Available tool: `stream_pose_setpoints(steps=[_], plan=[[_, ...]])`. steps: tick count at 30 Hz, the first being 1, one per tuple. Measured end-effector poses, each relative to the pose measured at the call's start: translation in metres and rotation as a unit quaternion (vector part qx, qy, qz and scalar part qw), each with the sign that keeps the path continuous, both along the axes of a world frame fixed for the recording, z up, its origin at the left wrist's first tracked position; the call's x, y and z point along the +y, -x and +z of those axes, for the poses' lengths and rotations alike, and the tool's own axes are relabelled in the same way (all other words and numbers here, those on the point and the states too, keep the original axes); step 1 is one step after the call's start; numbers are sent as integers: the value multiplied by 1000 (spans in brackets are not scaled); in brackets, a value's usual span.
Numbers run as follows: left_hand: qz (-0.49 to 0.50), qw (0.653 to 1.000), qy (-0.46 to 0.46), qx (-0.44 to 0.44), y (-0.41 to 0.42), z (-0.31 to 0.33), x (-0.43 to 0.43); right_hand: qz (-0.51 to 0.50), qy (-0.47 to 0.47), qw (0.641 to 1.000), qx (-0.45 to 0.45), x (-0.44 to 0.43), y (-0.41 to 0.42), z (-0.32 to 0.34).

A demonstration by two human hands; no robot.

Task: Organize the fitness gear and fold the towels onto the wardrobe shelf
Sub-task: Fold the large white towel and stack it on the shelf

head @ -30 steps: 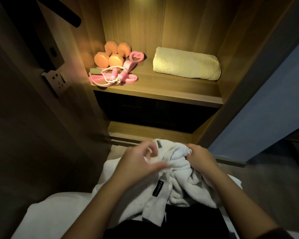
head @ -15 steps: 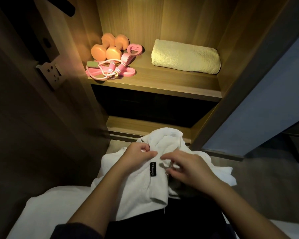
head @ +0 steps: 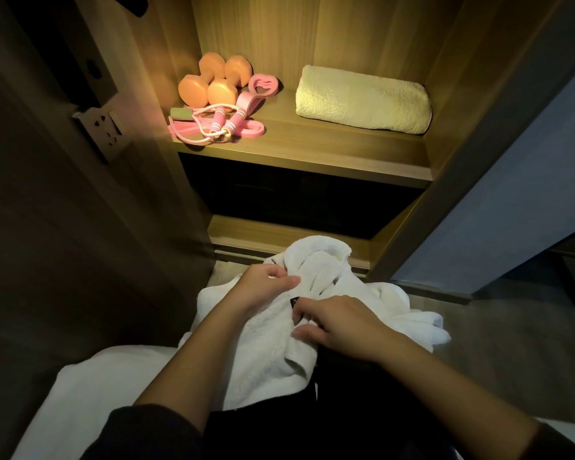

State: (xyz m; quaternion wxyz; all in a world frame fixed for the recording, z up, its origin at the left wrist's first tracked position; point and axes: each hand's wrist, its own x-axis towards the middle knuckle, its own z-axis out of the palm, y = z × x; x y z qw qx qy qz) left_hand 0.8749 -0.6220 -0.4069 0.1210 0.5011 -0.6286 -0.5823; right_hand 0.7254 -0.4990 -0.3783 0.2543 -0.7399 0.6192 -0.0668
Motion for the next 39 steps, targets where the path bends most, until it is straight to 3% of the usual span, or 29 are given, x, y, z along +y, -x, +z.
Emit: stream_pose_setpoints(steps=[8, 13, 19, 25, 27, 30, 33, 35, 37, 39], plan=[[48, 991, 123, 36, -20, 14, 31, -13, -27, 999, 19, 1, 3, -7], [77, 989, 126, 28, -36, 18, 42, -51, -57, 996, -51, -9, 6, 0], [107, 984, 141, 34, -35, 18, 52, -39, -74, 995, 55, -13, -3, 6], [137, 978, 139, 68, -36, 15, 57, -7, -92, 995, 39, -13, 10, 17], [159, 974, 134, 88, -37, 15, 59, -8, -93, 995, -40, -11, 14, 21], [185, 968, 117, 119, -36, 18, 66, -67, -89, 956, -271, -10, 28, 30], [205, 961, 97, 157, -30, 22, 74, -153, -87, 842, -510, -7, 34, 33], [208, 959, 86, 174, -23, 25, 78, -183, -92, 754, -624, -6, 27, 28], [205, 958, 61, 193, -15, 28, 81, -204, -98, 719, -656, -5, 19, 21], [209, 955, 30, 207, -9, 31, 81, -239, -89, 757, -602, -8, 13, 16]])
